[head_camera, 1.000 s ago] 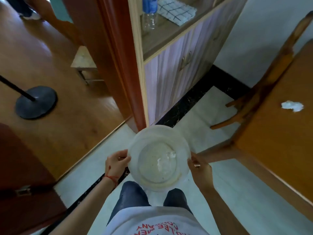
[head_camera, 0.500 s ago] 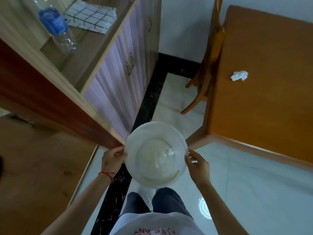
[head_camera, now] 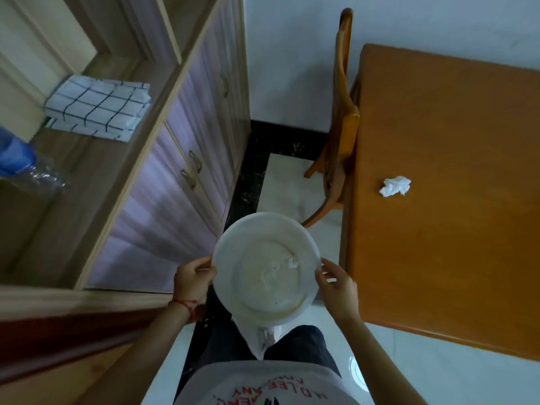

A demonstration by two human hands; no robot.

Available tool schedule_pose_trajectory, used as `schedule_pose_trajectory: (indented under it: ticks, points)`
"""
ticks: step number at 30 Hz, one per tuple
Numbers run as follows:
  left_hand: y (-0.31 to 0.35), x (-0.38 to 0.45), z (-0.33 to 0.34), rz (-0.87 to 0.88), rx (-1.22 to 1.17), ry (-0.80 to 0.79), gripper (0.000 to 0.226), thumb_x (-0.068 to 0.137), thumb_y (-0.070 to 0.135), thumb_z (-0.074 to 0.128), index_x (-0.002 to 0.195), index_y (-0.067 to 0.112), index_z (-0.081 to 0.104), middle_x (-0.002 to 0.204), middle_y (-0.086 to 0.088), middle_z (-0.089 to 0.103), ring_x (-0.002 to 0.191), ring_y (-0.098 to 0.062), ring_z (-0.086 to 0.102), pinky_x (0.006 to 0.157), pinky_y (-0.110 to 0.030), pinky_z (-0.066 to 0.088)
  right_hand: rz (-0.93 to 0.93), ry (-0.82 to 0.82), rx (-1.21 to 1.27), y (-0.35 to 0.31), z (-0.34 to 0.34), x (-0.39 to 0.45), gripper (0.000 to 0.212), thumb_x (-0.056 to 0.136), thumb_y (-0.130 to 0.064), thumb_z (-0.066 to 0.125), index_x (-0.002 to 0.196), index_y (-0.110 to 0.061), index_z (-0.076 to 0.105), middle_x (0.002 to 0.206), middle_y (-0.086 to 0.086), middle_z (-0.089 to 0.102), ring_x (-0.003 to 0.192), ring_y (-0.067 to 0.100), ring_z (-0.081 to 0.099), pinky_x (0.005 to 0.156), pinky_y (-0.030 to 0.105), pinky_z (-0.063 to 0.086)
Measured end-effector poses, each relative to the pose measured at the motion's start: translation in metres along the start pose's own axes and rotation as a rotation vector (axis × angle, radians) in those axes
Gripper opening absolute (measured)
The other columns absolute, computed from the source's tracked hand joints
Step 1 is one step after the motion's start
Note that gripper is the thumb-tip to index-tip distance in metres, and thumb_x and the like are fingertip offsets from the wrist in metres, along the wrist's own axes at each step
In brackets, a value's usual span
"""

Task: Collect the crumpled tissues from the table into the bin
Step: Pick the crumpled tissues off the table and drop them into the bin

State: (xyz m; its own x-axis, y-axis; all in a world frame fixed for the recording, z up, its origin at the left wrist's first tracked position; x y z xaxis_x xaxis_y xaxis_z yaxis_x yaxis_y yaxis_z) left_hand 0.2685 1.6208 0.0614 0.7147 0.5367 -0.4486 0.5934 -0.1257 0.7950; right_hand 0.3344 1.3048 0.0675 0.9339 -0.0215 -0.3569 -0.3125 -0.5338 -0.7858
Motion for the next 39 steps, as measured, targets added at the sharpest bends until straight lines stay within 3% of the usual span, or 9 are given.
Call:
schedule_pose_trajectory:
  ticks: [5, 9, 11, 16, 20, 24, 28, 32, 39]
  points:
    - [0.042, 0.045, 0.022, 0.013, 0.014, -0.053, 0.022, 0.079, -0.004, 0.057, 0.094, 0.006, 0.069, 0.064, 0.010, 0.063, 0.065, -0.013, 0.054, 0.056, -0.016, 0.049, 0.009, 0.057, 0.014, -0.018, -0.009, 0.038, 0.028, 0.087, -0.019, 0.058, 0.115, -0.014, 0.061, 0.081, -0.014, 0.060, 0.077, 0.003, 0.058, 0.064, 0.015, 0.045]
    - [0.076, 0.091, 0.044, 0.081, 0.101, -0.142, 0.024, 0.077, -0.003, 0.059, 0.094, 0.010, 0.069, 0.058, 0.019, 0.064, 0.070, -0.017, 0.058, 0.067, -0.028, 0.049, 0.041, 0.125, 0.033, -0.022, -0.012, 0.062, 0.028, 0.087, -0.018, 0.059, 0.114, -0.013, 0.061, 0.082, -0.012, 0.061, 0.075, 0.003, 0.059, 0.065, 0.017, 0.047]
    - [0.091, 0.113, 0.058, 0.095, 0.129, -0.195, 0.027, 0.077, -0.002, 0.060, 0.102, 0.006, 0.067, 0.071, 0.005, 0.066, 0.078, -0.021, 0.060, 0.075, -0.032, 0.049, 0.069, 0.180, 0.054, -0.023, -0.015, 0.069, 0.027, 0.087, -0.016, 0.059, 0.114, -0.015, 0.061, 0.080, -0.019, 0.059, 0.072, 0.000, 0.060, 0.063, 0.016, 0.051]
    - [0.126, 0.160, 0.093, 0.117, 0.179, -0.371, 0.031, 0.077, -0.005, 0.059, 0.107, 0.002, 0.064, 0.084, -0.007, 0.068, 0.083, -0.024, 0.063, 0.067, -0.021, 0.052, 0.191, 0.314, 0.141, -0.025, -0.016, 0.076, 0.027, 0.088, -0.015, 0.058, 0.115, -0.012, 0.060, 0.077, -0.018, 0.059, 0.069, 0.000, 0.060, 0.056, 0.002, 0.045]
    - [0.152, 0.188, 0.116, 0.167, 0.262, -0.458, 0.031, 0.077, -0.002, 0.061, 0.107, 0.004, 0.064, 0.080, -0.002, 0.066, 0.080, -0.022, 0.062, 0.072, -0.027, 0.051, 0.266, 0.397, 0.181, -0.030, -0.011, 0.081, 0.027, 0.088, -0.017, 0.056, 0.115, -0.015, 0.060, 0.080, -0.019, 0.059, 0.074, 0.003, 0.060, 0.064, 0.017, 0.052]
    - [0.166, 0.206, 0.138, 0.177, 0.285, -0.550, 0.031, 0.078, -0.005, 0.059, 0.108, 0.001, 0.063, 0.090, -0.011, 0.066, 0.075, -0.020, 0.061, 0.065, -0.023, 0.054, 0.325, 0.464, 0.218, -0.033, -0.007, 0.082, 0.026, 0.089, -0.016, 0.055, 0.115, -0.016, 0.059, 0.079, -0.019, 0.058, 0.073, 0.004, 0.059, 0.063, 0.015, 0.047]
    - [0.176, 0.216, 0.156, 0.210, 0.312, -0.606, 0.032, 0.077, -0.008, 0.058, 0.109, -0.003, 0.062, 0.090, -0.010, 0.064, 0.084, -0.024, 0.060, 0.085, -0.038, 0.050, 0.395, 0.504, 0.235, -0.033, -0.003, 0.078, 0.026, 0.089, -0.017, 0.055, 0.115, -0.016, 0.059, 0.079, -0.018, 0.058, 0.072, 0.005, 0.060, 0.068, 0.025, 0.054]
    - [0.179, 0.221, 0.171, 0.211, 0.338, -0.659, 0.032, 0.076, -0.009, 0.059, 0.108, -0.004, 0.062, 0.079, 0.001, 0.064, 0.076, -0.022, 0.060, 0.081, -0.040, 0.050, 0.413, 0.536, 0.235, -0.035, -0.002, 0.074, 0.024, 0.090, -0.014, 0.053, 0.112, -0.015, 0.061, 0.076, -0.021, 0.057, 0.067, 0.002, 0.058, 0.061, 0.014, 0.046]
    - [0.180, 0.228, 0.186, 0.212, 0.356, -0.680, 0.030, 0.078, -0.006, 0.058, 0.107, 0.000, 0.063, 0.088, -0.005, 0.066, 0.082, -0.023, 0.061, 0.086, -0.043, 0.050, 0.428, 0.559, 0.249, -0.032, -0.006, 0.079, 0.021, 0.090, -0.017, 0.053, 0.109, -0.017, 0.063, 0.075, -0.021, 0.058, 0.068, 0.003, 0.059, 0.072, 0.034, 0.055]
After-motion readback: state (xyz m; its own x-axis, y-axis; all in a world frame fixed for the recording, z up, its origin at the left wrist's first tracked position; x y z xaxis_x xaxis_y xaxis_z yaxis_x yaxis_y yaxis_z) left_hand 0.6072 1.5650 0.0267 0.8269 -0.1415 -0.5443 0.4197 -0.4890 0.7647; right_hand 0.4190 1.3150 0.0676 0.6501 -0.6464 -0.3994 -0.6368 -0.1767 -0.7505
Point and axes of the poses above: each hand's wrist, its own x-axis towards the middle knuckle, its own z-axis out of the palm, y = z × x, the point moved 8 cm from there along x, towards the middle knuckle
